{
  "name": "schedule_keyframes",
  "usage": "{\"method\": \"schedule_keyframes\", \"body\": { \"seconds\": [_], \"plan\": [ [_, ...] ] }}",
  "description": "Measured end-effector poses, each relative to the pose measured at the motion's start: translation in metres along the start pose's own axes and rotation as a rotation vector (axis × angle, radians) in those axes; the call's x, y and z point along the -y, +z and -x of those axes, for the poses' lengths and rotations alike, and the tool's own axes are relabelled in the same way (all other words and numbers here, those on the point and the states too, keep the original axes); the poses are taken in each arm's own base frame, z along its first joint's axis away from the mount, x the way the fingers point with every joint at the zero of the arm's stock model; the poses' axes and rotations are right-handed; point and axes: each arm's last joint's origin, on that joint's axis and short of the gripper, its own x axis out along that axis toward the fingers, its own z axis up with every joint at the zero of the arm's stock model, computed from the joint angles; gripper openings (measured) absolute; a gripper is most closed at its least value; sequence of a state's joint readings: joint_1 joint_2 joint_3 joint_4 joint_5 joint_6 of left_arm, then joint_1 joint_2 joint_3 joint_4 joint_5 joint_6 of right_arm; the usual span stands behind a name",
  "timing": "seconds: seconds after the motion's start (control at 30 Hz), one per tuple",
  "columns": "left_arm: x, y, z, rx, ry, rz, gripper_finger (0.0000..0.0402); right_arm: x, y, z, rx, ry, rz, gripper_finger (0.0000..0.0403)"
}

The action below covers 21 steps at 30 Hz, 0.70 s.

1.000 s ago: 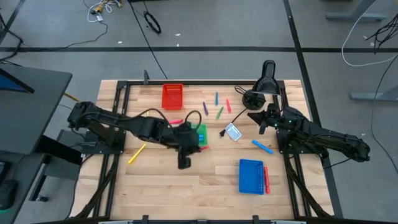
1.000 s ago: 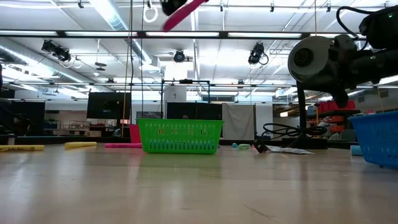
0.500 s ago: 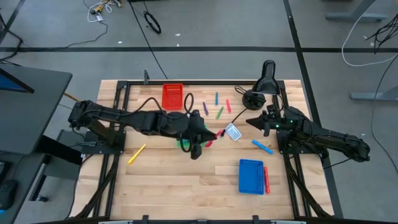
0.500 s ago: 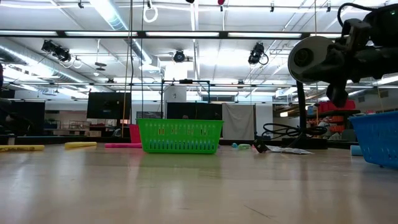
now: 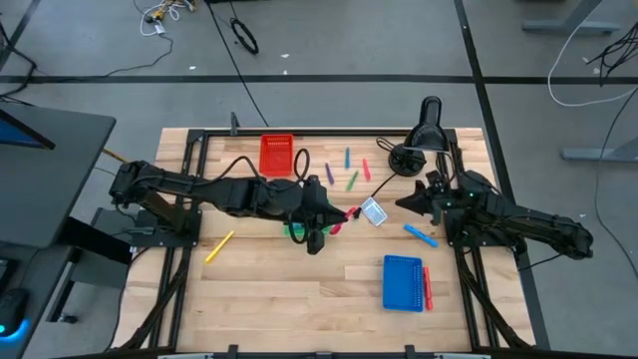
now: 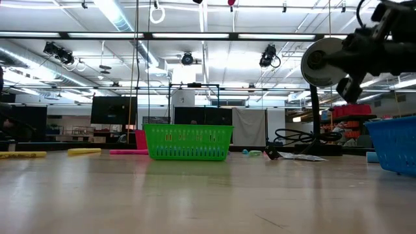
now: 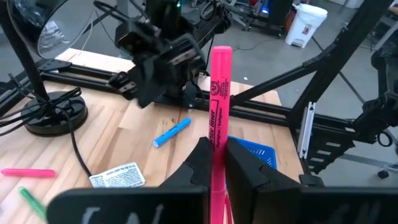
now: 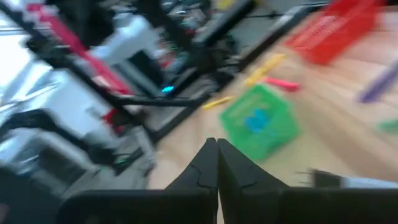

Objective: Pick & Place Markers
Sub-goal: Put the bottom large pink pen into the blue bin

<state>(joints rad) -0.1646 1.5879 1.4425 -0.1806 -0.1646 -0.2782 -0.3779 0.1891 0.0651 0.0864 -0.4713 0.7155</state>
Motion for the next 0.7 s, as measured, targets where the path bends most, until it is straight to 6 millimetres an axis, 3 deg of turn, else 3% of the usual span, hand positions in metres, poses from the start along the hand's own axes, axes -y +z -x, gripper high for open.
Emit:
{"method": "schedule_keyframes", "body": {
  "seconds": [0.27,0.53,0.7],
  "plan": [
    [0.000,0.000,0.000,-0.003,0.001,-0.001,0.0023,-0.038,0.026,0.004,0.088,0.111,0.085,0.0000],
    [0.000,0.000,0.000,-0.003,0.001,-0.002,0.0023,-0.087,0.067,0.015,0.100,-0.036,0.291,0.0000],
    [0.000,0.000,0.000,-0.003,0.001,-0.002,0.0023,-0.114,0.092,0.007,0.082,-0.018,0.378,0.0000]
  ]
}}
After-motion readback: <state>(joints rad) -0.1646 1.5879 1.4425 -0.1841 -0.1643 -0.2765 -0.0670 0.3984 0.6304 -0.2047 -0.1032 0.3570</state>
